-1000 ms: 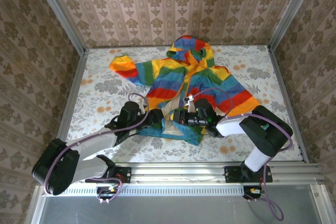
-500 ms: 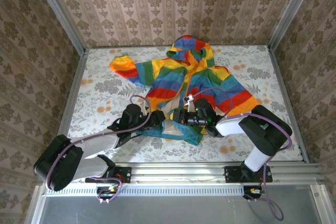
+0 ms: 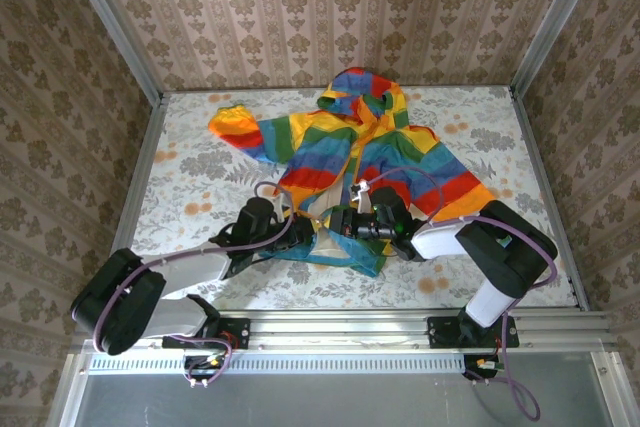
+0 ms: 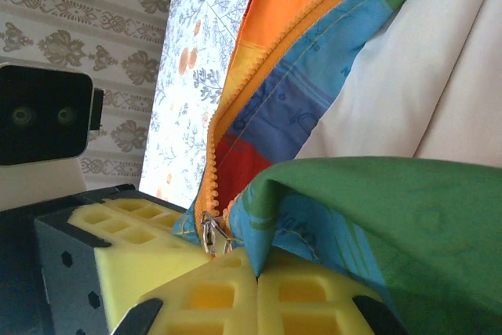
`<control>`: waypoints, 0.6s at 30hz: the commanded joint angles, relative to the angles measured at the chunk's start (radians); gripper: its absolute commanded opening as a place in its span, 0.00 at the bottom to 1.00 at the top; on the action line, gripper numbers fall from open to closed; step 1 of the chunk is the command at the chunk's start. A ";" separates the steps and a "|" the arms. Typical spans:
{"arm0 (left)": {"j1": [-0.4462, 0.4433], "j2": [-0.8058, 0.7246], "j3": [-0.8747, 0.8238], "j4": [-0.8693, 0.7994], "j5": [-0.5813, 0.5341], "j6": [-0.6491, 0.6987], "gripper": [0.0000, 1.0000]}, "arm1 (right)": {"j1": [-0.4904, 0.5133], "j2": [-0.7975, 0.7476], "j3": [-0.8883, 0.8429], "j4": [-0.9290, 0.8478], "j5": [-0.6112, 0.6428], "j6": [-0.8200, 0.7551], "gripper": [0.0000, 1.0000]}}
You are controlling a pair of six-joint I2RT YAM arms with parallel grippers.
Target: Zip up the jacket
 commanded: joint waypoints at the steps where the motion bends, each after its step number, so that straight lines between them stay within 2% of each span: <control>1: 0.012 -0.045 0.037 -0.105 0.054 0.060 0.00 | 0.007 -0.061 0.034 -0.058 0.019 -0.044 0.13; 4: 0.040 -0.093 0.057 -0.183 0.115 0.112 0.00 | 0.007 -0.119 0.057 -0.172 0.028 -0.125 0.35; 6: 0.057 -0.124 0.083 -0.272 0.156 0.172 0.00 | 0.005 -0.174 0.077 -0.265 0.027 -0.203 0.41; 7: 0.064 -0.135 0.098 -0.316 0.177 0.202 0.00 | 0.004 -0.201 0.086 -0.306 0.031 -0.240 0.53; 8: 0.073 -0.144 0.119 -0.373 0.199 0.243 0.00 | 0.003 -0.238 0.091 -0.351 0.043 -0.280 0.58; 12: 0.105 -0.161 0.208 -0.586 0.264 0.384 0.00 | -0.006 -0.398 0.100 -0.486 0.087 -0.435 0.61; 18: 0.113 -0.153 0.280 -0.752 0.326 0.495 0.00 | -0.014 -0.525 0.121 -0.615 0.129 -0.620 0.62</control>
